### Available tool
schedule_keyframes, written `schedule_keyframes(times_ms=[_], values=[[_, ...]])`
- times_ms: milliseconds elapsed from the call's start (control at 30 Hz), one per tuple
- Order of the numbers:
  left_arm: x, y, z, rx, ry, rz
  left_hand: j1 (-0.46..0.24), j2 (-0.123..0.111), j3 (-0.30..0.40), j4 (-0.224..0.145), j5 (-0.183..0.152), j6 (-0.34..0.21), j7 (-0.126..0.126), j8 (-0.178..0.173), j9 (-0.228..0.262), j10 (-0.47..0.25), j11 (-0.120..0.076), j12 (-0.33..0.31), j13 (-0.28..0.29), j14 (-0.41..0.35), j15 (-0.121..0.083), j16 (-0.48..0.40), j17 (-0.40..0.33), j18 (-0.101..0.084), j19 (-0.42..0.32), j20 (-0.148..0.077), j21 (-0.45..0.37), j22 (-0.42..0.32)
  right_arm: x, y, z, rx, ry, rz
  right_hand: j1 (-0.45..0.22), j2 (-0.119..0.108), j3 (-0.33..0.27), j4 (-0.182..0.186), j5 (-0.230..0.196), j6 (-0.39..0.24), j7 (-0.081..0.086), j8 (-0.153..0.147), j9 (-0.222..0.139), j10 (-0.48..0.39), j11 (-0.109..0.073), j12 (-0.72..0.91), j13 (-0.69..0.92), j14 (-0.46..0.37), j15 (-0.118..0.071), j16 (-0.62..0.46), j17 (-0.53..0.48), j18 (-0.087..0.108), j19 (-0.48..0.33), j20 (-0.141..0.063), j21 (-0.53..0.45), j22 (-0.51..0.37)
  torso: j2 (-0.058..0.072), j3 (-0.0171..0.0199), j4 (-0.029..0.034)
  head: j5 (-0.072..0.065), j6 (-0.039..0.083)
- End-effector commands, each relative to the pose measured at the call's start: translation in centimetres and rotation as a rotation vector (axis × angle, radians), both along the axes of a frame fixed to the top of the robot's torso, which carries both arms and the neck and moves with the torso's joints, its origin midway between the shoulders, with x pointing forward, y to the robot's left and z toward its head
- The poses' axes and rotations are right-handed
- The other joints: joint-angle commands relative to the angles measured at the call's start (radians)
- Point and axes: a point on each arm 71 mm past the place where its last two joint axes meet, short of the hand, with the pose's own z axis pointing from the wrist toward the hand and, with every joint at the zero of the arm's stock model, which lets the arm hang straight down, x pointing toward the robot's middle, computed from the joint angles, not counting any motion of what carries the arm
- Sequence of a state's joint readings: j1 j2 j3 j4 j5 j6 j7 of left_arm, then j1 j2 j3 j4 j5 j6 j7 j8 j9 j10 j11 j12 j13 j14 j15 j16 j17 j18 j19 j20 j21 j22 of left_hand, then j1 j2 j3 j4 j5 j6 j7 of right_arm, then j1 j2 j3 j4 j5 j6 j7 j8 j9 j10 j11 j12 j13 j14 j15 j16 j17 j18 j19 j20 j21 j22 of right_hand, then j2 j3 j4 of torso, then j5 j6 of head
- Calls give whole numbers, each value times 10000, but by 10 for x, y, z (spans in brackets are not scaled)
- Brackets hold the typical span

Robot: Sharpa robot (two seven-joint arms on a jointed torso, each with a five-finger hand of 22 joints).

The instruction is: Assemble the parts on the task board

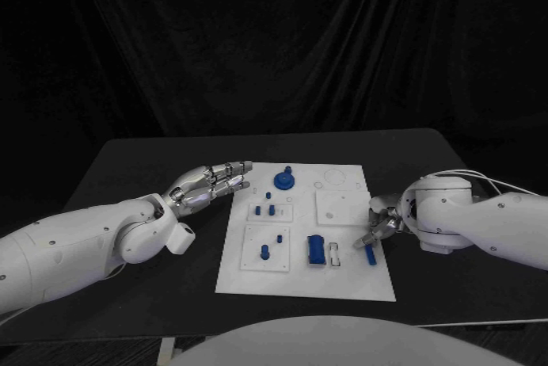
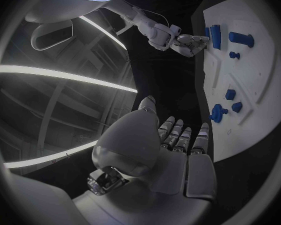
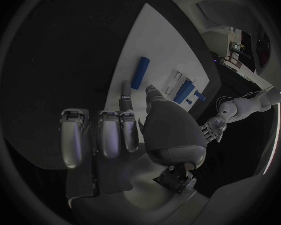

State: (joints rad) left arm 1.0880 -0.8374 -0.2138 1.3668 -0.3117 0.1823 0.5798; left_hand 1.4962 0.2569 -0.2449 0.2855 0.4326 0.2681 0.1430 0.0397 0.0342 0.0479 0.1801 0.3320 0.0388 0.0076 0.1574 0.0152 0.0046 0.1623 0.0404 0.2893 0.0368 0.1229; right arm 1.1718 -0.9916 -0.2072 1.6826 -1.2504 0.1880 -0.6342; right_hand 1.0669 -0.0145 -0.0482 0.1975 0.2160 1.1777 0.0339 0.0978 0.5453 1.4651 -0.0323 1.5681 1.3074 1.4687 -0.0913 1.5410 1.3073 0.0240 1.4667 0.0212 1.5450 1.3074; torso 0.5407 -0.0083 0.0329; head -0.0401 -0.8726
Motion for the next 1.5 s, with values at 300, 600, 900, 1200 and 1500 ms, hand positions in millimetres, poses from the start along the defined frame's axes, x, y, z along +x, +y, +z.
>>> schedule_keyframes(times_ms=[300, 600, 900, 1200, 1500], values=[[-1, -2, 0, -184, 58, -78, 105, -5, 64, 3, 55, 65, 538, 38, 11, 68, -24, 41, 10, -18, 82, 51, 16, -49, 23, 50, 31, 16, -3, 0, -10, -214, 249, -68, 156, -33, 132, -189, 495, -64, 15, 15, 31, 1057, -64, 27, 2633, 836, -65, -93, 1690, -135, 867, -74, -127, 2495, 6, 0, 0, 38, 0], [-1, -2, 0, -157, 113, -113, 111, -3, 70, 1, 61, 70, 545, 39, 12, 88, -13, 69, 13, -16, 92, 58, 18, -54, 24, 50, 33, 16, -4, -1, -15, -253, 326, -93, 794, -123, 655, -834, 3064, -420, 60, -111, 48, 1057, -21, 27, 2633, 803, -41, -157, 1536, -67, 752, -56, -382, 2404, 2, -4, 1, 44, 0], [-1, -3, -1, -146, 146, -137, 149, 6, 98, -20, 85, 68, 569, 38, 10, 111, 11, 70, 9, -12, 115, 68, 20, -65, 29, 53, 37, 22, -5, 1, -16, 83, 290, -408, 1221, -188, 1356, -1489, 4139, -565, 69, -88, 165, 1057, -15, 27, 2633, 773, -38, -219, 1390, -21, 673, -50, -566, 2341, 1, -3, -5, 69, 0], [-2, -2, -1, -137, 164, -132, 186, 10, 122, -44, 109, 59, 578, 35, 9, 122, 24, 80, 9, -8, 129, 79, 23, -72, 31, 53, 39, 23, -6, 2, -15, 700, 307, -1037, 1307, -239, 1808, -1894, 4486, -661, 112, -72, 238, 1057, 17, 27, 2633, 753, -12, -263, 1293, 32, 581, -32, -782, 2267, 4, -2, -3, 42, 0], [-2, -2, -2, -129, 198, -143, 221, 13, 145, -64, 127, 52, 582, 33, 8, 130, 35, 81, 8, -7, 138, 84, 25, -79, 33, 53, 41, 24, -9, 1, -14, 1555, 498, -1950, 1262, -250, 2012, -2065, 4598, -630, 109, -9, 301, 1057, 16, 27, 2633, 750, -8, -271, 1274, 41, 567, -25, -824, 2254, 2, -6, -3, 36, 0]])
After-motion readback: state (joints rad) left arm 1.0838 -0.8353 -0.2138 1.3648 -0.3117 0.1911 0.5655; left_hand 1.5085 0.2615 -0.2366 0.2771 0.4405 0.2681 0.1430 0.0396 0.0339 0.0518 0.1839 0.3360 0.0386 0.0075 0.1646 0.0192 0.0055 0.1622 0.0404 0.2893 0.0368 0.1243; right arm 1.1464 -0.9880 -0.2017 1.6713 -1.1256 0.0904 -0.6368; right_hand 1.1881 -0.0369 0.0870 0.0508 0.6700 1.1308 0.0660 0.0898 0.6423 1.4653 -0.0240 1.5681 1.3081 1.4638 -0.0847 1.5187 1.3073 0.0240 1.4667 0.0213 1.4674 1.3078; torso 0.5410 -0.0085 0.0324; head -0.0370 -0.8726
